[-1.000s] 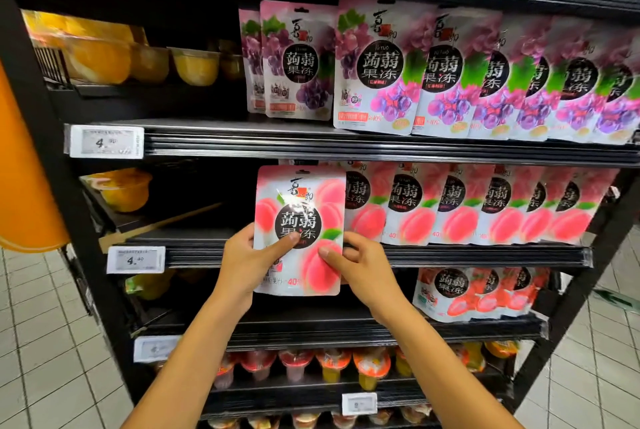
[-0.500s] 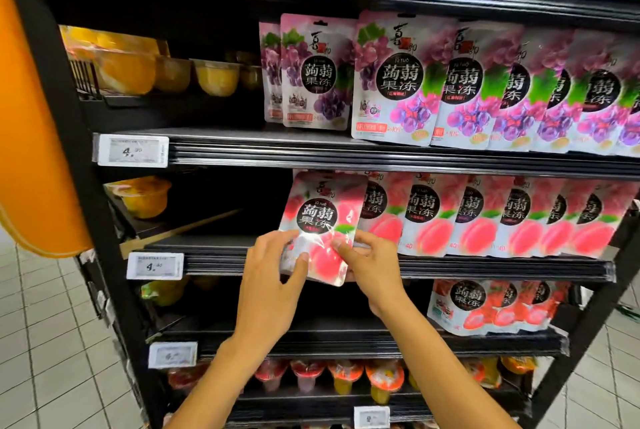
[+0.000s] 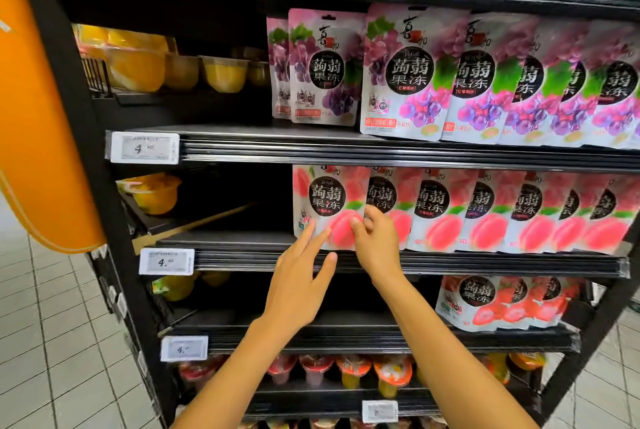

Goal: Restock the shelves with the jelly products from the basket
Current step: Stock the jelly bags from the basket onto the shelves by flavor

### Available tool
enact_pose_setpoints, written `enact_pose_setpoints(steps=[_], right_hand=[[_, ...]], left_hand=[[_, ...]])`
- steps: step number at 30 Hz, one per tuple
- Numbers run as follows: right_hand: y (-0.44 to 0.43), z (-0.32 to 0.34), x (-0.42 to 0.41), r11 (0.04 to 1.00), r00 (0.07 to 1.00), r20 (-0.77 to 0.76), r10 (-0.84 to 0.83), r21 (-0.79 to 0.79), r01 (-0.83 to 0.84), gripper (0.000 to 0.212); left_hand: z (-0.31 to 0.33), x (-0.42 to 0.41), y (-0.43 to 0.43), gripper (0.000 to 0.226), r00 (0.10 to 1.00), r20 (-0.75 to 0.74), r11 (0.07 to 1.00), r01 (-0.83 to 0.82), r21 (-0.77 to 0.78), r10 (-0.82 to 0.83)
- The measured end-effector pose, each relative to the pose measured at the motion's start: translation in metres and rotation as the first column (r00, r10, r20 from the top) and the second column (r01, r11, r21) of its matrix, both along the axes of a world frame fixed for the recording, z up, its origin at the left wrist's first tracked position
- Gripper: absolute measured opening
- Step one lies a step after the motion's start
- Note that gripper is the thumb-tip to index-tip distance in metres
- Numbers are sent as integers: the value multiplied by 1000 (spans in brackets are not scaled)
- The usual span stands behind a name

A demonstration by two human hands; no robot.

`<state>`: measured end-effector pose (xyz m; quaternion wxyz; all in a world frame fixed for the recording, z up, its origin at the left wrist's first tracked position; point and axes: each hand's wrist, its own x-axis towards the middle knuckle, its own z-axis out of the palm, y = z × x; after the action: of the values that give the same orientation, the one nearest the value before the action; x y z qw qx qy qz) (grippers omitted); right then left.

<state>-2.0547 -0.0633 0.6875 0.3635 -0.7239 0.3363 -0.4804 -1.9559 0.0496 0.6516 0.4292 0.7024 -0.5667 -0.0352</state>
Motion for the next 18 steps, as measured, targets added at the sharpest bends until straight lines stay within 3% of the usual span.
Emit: enact_pose_setpoints(steps=[3, 6, 10, 18], right_hand=[[-3, -6, -7, 998, 997, -67, -47, -31, 45, 1], [-3, -10, -14, 989, 983, -123, -138, -64, 131, 24], [-3, -12, -20, 973, 951, -210, -229, -94, 213, 19], [-4, -19, -30, 969, 962, -118, -246, -59, 240, 16]], left_hand=[[-3, 1, -2, 51, 998, 52, 1000, -23, -1, 23], [-4, 1, -4, 52, 993, 106, 999, -49, -23, 51], [-4, 0, -8, 55, 993, 107, 998, -46, -31, 49], [-3, 0, -9, 51, 997, 68, 997, -23, -69, 28]])
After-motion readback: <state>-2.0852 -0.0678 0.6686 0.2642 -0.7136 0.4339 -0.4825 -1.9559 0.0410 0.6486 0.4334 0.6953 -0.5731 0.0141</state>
